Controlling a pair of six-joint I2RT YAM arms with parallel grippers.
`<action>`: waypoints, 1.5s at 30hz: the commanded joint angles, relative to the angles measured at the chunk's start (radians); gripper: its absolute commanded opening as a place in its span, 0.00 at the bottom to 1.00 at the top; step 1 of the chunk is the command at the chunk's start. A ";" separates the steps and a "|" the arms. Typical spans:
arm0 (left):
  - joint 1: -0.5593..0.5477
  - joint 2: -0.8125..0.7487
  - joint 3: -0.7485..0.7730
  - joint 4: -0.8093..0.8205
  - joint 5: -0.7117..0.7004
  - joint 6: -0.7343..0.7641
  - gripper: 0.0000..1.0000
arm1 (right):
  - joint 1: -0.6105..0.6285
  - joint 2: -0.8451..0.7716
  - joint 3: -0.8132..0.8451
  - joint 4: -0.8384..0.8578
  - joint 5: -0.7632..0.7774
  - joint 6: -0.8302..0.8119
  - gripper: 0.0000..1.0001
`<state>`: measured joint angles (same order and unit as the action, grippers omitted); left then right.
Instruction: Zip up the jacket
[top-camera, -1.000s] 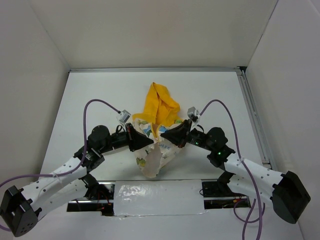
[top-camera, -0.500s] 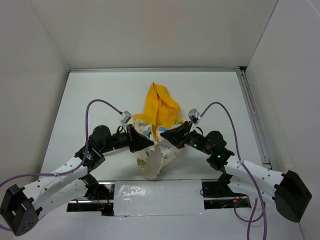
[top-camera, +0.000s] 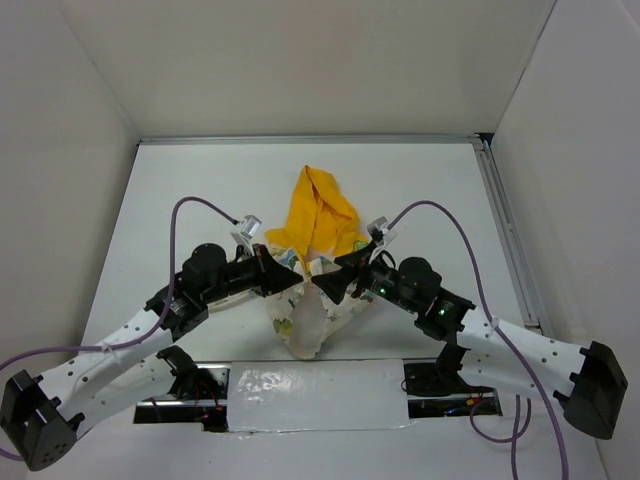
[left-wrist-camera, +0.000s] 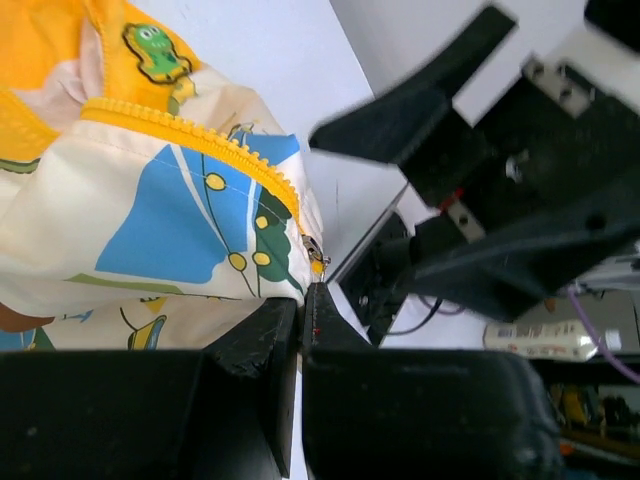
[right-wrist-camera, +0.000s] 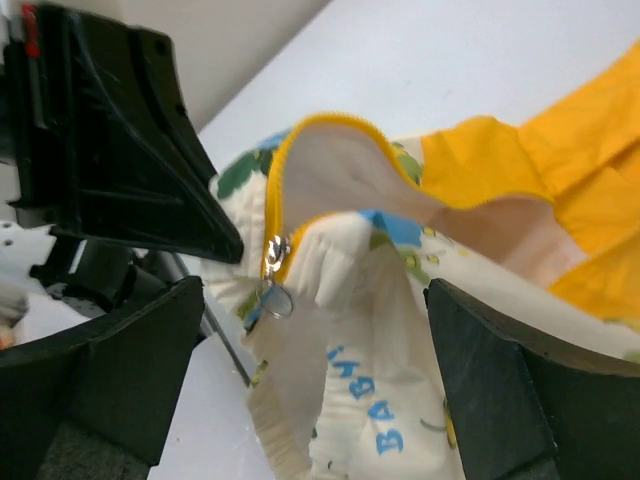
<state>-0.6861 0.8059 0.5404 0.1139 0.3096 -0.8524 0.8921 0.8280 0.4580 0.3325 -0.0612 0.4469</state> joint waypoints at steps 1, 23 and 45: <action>-0.004 0.022 0.090 -0.051 -0.101 -0.062 0.00 | 0.082 -0.035 0.086 -0.255 0.266 -0.020 1.00; -0.003 0.078 0.179 -0.215 -0.130 -0.149 0.00 | 0.487 0.419 0.413 -0.475 1.031 -0.181 0.87; -0.003 0.113 0.181 -0.212 -0.121 -0.097 0.00 | 0.481 0.413 0.421 -0.402 0.884 -0.283 0.00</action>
<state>-0.6861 0.9104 0.6876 -0.1307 0.1738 -0.9897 1.3720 1.2877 0.8749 -0.1394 0.8665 0.2085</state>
